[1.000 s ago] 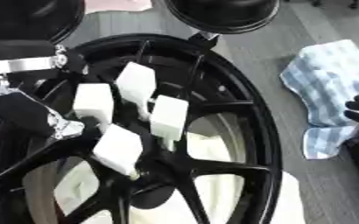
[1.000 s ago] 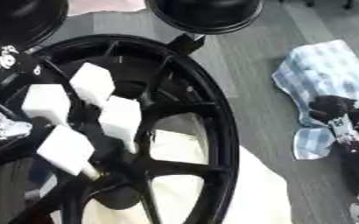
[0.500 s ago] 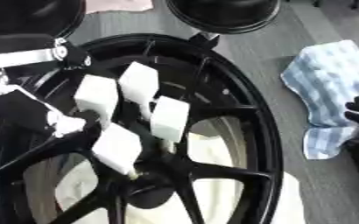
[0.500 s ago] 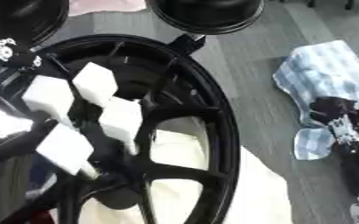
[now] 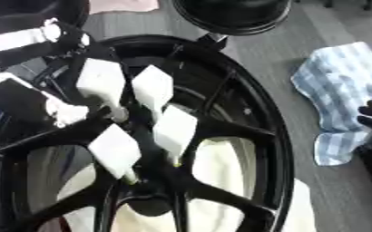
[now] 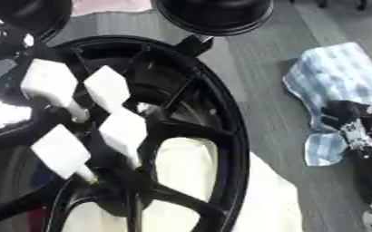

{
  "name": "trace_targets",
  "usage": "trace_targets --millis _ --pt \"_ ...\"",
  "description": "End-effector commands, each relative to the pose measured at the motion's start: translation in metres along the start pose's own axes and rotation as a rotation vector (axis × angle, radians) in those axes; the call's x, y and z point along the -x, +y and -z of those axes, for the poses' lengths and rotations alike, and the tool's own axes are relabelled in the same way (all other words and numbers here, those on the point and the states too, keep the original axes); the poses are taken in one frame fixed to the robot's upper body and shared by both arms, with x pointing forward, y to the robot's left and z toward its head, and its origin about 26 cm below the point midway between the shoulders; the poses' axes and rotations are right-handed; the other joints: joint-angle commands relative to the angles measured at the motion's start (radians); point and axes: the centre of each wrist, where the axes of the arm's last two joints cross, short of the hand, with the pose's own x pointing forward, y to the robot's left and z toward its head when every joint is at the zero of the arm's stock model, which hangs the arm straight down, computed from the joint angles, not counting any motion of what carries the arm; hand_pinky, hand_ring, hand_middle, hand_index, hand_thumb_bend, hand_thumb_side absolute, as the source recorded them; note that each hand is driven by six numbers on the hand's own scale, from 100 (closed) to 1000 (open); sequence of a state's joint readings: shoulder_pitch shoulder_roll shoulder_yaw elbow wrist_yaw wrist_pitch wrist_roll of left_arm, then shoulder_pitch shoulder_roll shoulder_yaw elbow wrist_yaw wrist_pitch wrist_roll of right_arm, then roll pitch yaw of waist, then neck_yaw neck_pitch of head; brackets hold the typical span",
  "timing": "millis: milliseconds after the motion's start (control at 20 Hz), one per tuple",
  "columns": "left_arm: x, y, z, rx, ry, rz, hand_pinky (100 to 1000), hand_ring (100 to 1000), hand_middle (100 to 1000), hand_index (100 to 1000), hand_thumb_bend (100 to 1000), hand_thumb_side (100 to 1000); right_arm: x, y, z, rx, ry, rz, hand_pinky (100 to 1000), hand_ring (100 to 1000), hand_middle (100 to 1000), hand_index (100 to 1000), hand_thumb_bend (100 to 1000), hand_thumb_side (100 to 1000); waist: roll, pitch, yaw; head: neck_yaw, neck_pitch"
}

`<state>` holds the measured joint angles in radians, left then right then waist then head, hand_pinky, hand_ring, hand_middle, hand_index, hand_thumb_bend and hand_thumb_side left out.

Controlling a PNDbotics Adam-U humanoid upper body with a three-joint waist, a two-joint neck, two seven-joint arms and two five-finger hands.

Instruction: Pull the pin out of the wheel hub.

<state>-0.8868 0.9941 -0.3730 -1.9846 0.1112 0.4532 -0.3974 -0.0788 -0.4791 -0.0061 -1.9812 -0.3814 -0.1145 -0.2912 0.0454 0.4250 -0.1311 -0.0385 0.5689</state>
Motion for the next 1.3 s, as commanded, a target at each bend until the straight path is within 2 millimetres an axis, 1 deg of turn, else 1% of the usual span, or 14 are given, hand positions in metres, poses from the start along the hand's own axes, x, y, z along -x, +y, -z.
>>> trace_targets --millis 50,200,350,500,650,850,1000,1150,1300 --pt "-0.004 0.021 -0.016 -0.087 -0.006 -0.005 788 500 299 436 121 113 -0.007 -0.003 0.003 -0.003 -0.027 -0.004 781 747 667 598 365 493 -0.006 -0.030 0.004 -0.008 -0.006" --pt "0.001 0.032 -0.027 -0.138 -0.004 -0.053 793 494 284 422 126 118 -0.007 -0.004 0.002 0.005 -0.026 -0.005 781 747 667 598 365 492 -0.010 -0.033 0.012 -0.014 -0.005" --pt "0.006 0.042 -0.037 -0.195 -0.002 -0.111 795 489 277 418 110 120 -0.007 -0.005 0.001 0.011 -0.025 -0.006 782 747 667 598 364 492 -0.014 -0.037 0.020 -0.021 -0.004" --pt "0.016 0.054 -0.051 -0.285 0.020 -0.158 797 488 276 420 100 122 -0.007 -0.006 0.000 0.017 -0.025 -0.009 782 747 667 598 362 493 -0.019 -0.041 0.031 -0.031 -0.003" --pt "0.038 0.067 -0.070 -0.421 0.083 -0.205 801 488 275 421 100 122 -0.006 -0.010 -0.002 0.032 -0.030 -0.016 782 747 668 599 360 492 -0.024 -0.044 0.047 -0.048 0.000" --pt "0.075 0.078 -0.099 -0.607 0.173 -0.287 809 489 274 421 100 123 -0.007 -0.014 -0.003 0.059 -0.048 -0.025 782 746 667 599 357 491 -0.030 -0.047 0.075 -0.074 0.002" --pt "0.102 0.076 -0.117 -0.701 0.220 -0.362 818 492 275 423 100 124 -0.006 -0.016 -0.005 0.080 -0.053 -0.025 782 746 667 600 362 488 -0.037 -0.050 0.093 -0.095 0.002" --pt "0.130 0.063 -0.131 -0.747 0.309 -0.393 814 496 281 430 100 124 -0.006 -0.016 -0.005 0.092 -0.054 -0.023 782 746 667 599 358 488 -0.044 -0.052 0.104 -0.113 -0.003" --pt "0.150 0.049 -0.139 -0.769 0.397 -0.377 812 499 287 437 100 124 -0.006 -0.016 -0.005 0.092 -0.056 -0.019 782 746 667 599 357 488 -0.051 -0.054 0.106 -0.123 -0.007"
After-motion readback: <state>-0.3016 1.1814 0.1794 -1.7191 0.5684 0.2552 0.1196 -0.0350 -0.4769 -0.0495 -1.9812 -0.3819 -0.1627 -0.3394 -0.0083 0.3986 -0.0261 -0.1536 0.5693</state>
